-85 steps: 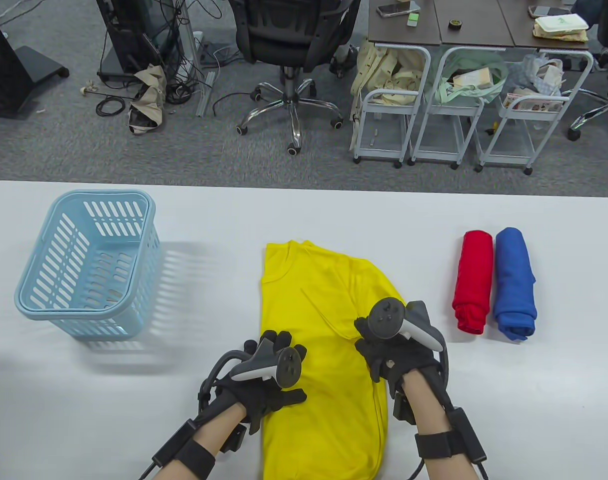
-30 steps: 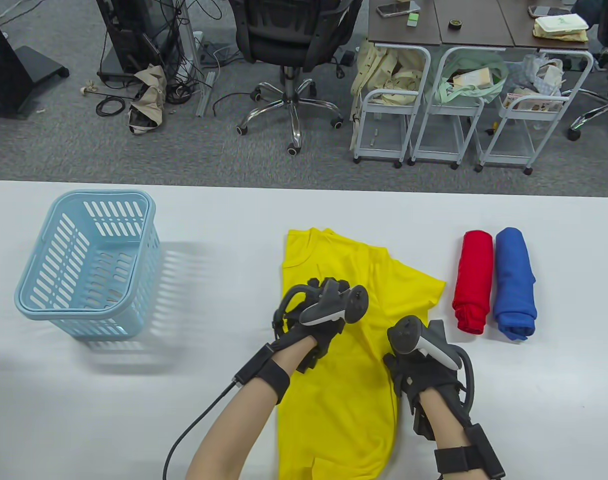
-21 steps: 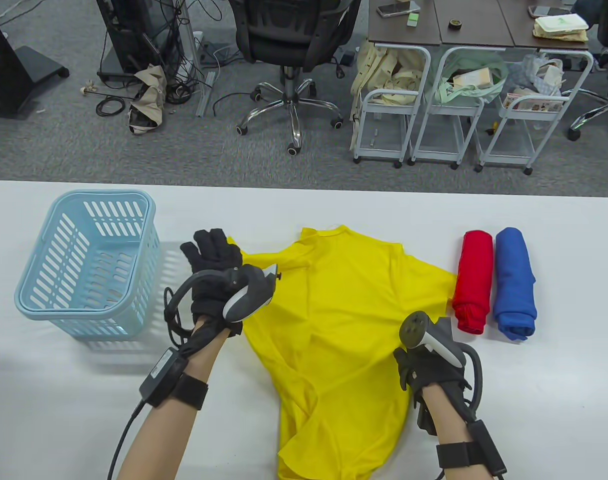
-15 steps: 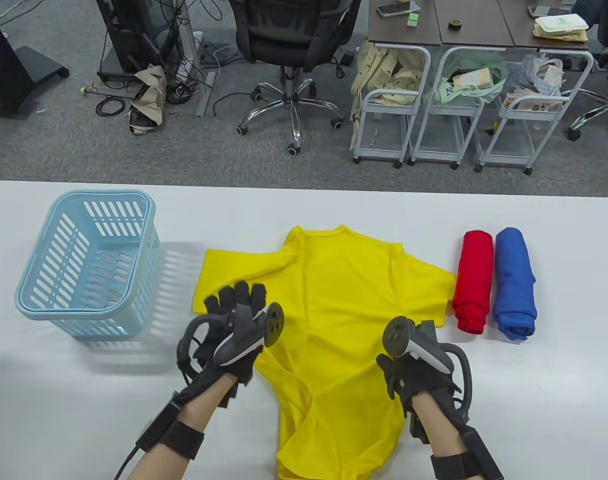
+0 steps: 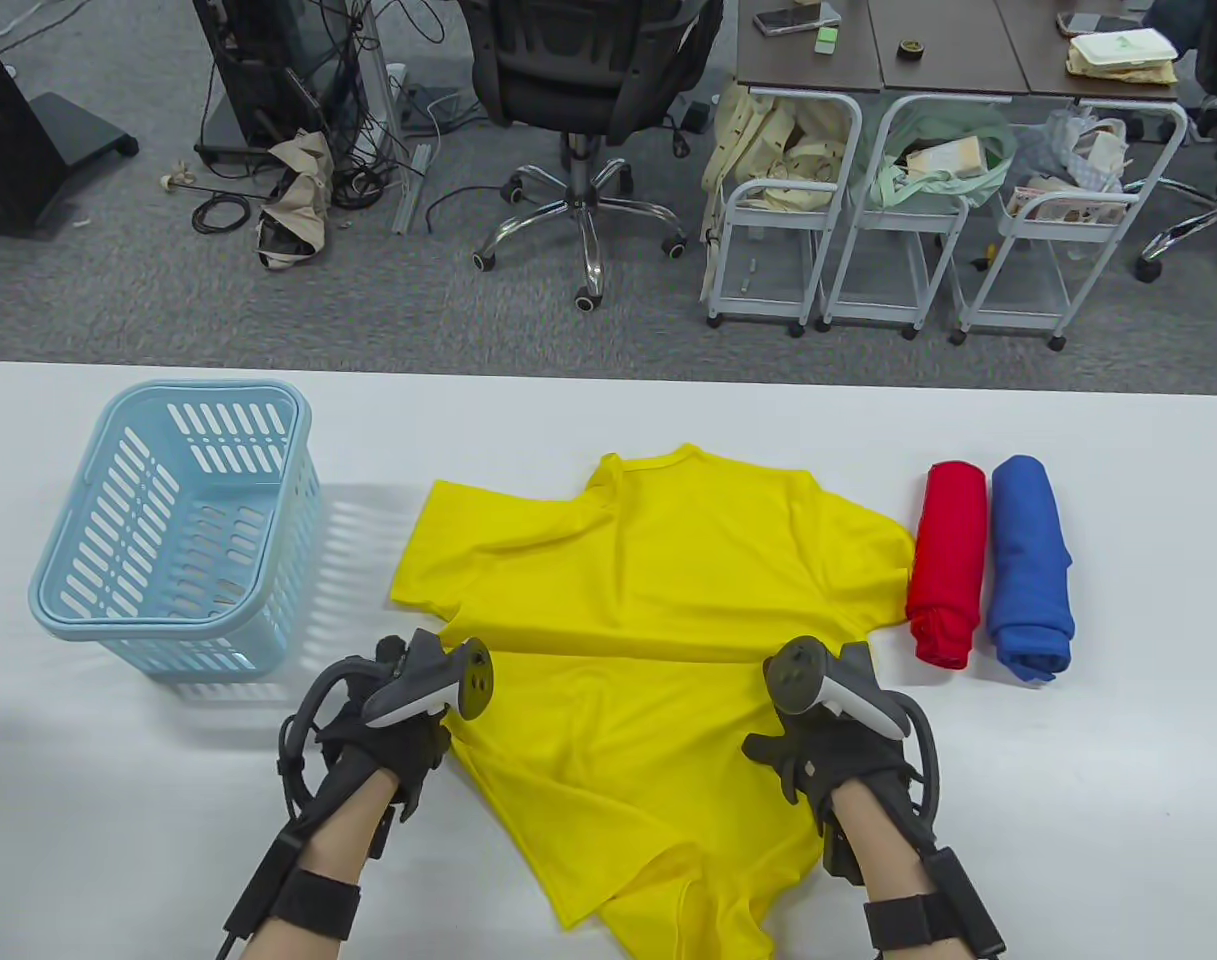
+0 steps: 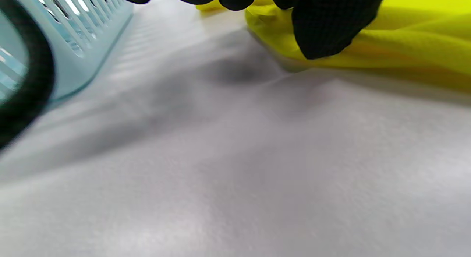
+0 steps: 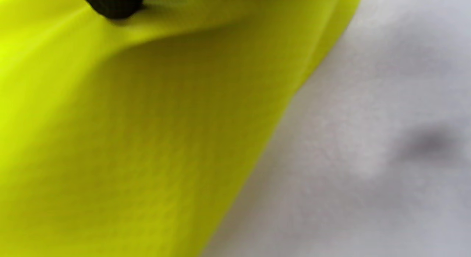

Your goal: Roll t-shirt into tight roll

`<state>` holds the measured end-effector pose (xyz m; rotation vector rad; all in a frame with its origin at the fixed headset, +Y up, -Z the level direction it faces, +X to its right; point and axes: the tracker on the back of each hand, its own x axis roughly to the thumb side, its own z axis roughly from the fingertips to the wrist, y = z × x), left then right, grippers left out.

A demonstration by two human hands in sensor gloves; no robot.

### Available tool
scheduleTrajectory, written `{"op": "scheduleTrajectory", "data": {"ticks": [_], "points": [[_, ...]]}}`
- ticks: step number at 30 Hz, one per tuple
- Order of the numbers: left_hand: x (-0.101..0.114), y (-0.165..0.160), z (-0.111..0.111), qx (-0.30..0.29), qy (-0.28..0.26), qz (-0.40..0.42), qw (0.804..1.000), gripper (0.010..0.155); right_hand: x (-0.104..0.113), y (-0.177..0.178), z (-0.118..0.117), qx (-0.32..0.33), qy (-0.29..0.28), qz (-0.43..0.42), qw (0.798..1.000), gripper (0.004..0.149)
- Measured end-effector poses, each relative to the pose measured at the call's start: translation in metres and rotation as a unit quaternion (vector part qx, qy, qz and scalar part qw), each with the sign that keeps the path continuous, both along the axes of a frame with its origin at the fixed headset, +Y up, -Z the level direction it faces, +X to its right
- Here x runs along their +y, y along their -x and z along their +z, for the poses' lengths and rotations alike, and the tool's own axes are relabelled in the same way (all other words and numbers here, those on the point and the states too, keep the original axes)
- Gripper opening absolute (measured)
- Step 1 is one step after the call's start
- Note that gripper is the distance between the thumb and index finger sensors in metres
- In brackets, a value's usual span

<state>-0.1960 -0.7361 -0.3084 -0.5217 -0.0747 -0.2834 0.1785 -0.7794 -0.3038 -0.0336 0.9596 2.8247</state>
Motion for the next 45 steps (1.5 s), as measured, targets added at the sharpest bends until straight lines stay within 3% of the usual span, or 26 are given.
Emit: {"op": "scheduleTrajectory", "data": {"ticks": [2,4,6,8,11,12,13,16,19,22,26,29,31,33,37,41,45], "points": [[0.013,-0.014,0.006,-0.008,-0.046,0.065,0.997,0.067,0.003,0.004,0.001,0.006,-0.007,0.017,1.0,0.079],[0.02,-0.034,0.015,-0.041,-0.052,0.106,0.992,0.069,0.011,0.009,0.005,0.018,-0.019,0.024,0.999,0.077],[0.018,-0.057,0.028,-0.085,-0.01,0.133,0.987,0.077,0.021,0.014,0.012,0.027,-0.035,0.013,0.999,0.079],[0.003,-0.079,0.038,-0.125,0.076,0.141,0.979,0.086,0.029,0.019,0.018,0.045,-0.039,0.007,0.998,0.084],[-0.031,-0.095,0.043,-0.15,0.151,0.075,0.974,0.097,0.02,0.024,0.02,0.073,0.001,0.016,0.997,0.094],[-0.035,-0.092,0.041,-0.16,0.138,0.03,0.977,0.1,0.014,0.023,0.019,0.071,0.017,0.026,0.997,0.098],[-0.034,-0.087,0.037,-0.176,0.124,0.036,0.976,0.101,0.011,0.021,0.018,0.069,0.017,0.037,0.997,0.101],[-0.031,-0.059,0.021,-0.151,0.121,0.081,0.978,0.109,0.01,0.01,0.012,0.052,0.013,0.033,0.998,0.102],[-0.032,-0.014,0.0,-0.076,0.13,0.092,0.984,0.11,0.008,-0.004,0.008,0.029,0.009,0.002,1.0,0.099],[-0.023,0.012,-0.005,-0.032,0.113,0.07,0.991,0.105,0.008,-0.011,0.004,0.015,-0.006,-0.008,1.0,0.095],[-0.006,0.002,0.001,-0.052,0.063,0.014,0.997,0.089,0.009,-0.011,0.002,-0.001,-0.029,-0.003,1.0,0.08],[0.001,-0.018,0.009,-0.093,0.059,0.097,0.989,0.076,0.018,-0.004,0.007,0.012,-0.049,0.033,0.998,0.074],[-0.001,-0.029,0.012,-0.105,0.082,0.183,0.974,0.068,0.031,0.003,0.012,0.021,-0.075,0.027,0.997,0.074],[-0.009,-0.035,0.012,-0.101,0.097,0.219,0.966,0.071,0.038,0.01,0.015,0.031,-0.084,0.023,0.996,0.074],[-0.039,-0.04,0.009,-0.103,0.121,0.146,0.976,0.082,0.026,0.025,0.019,0.064,-0.031,0.06,0.996,0.084],[-0.04,-0.028,0.002,-0.071,0.106,0.099,0.987,0.089,0.017,0.02,0.014,0.065,-0.023,0.087,0.994,0.097],[-0.03,-0.019,0.002,-0.05,0.116,0.073,0.989,0.092,0.013,-0.001,0.004,0.044,-0.029,0.013,0.999,0.095]]}}
